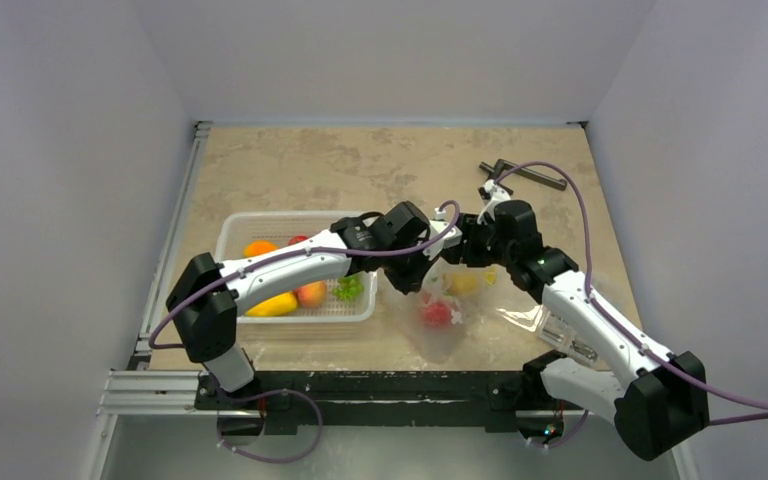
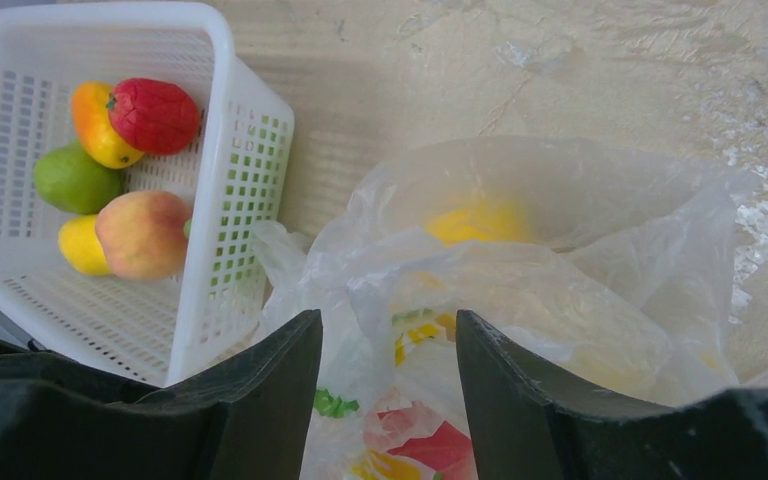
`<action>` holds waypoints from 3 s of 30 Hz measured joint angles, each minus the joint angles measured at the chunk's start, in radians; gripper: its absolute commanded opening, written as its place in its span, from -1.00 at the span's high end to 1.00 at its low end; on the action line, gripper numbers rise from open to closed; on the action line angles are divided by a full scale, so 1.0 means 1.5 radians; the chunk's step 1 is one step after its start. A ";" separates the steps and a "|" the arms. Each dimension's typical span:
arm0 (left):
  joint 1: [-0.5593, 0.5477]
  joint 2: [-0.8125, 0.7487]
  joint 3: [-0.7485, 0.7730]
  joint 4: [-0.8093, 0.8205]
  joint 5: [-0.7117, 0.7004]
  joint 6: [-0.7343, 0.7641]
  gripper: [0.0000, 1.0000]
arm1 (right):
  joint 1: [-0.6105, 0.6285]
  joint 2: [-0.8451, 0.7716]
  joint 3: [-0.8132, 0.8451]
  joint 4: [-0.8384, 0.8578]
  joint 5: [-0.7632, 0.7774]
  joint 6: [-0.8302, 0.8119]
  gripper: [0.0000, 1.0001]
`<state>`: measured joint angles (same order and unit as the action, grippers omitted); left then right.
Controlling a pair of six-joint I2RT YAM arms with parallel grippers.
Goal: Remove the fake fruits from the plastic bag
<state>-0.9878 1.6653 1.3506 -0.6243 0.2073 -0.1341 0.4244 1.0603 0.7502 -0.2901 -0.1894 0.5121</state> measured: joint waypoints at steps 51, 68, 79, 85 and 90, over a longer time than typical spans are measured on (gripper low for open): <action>0.000 -0.053 0.001 0.016 -0.090 0.016 1.00 | -0.064 0.224 0.325 -0.062 0.285 0.047 1.00; 0.000 -0.074 0.001 0.013 -0.102 0.009 0.93 | -0.070 0.211 0.351 -0.104 0.144 -0.079 -0.35; 0.000 -0.082 0.001 0.008 -0.098 0.010 0.26 | -0.037 0.083 0.218 -0.091 0.084 -0.060 -0.48; 0.001 -0.096 -0.002 0.012 -0.085 0.014 -0.14 | -0.013 0.115 0.163 -0.068 0.077 -0.030 -0.23; 0.021 -0.108 0.023 -0.003 -0.053 -0.004 -0.16 | -0.013 0.117 0.143 -0.039 0.077 -0.008 -0.21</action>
<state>-0.9569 1.5032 1.3853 -0.6289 0.1280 -0.1394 0.4046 1.2354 0.9649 -0.3492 -0.0746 0.5007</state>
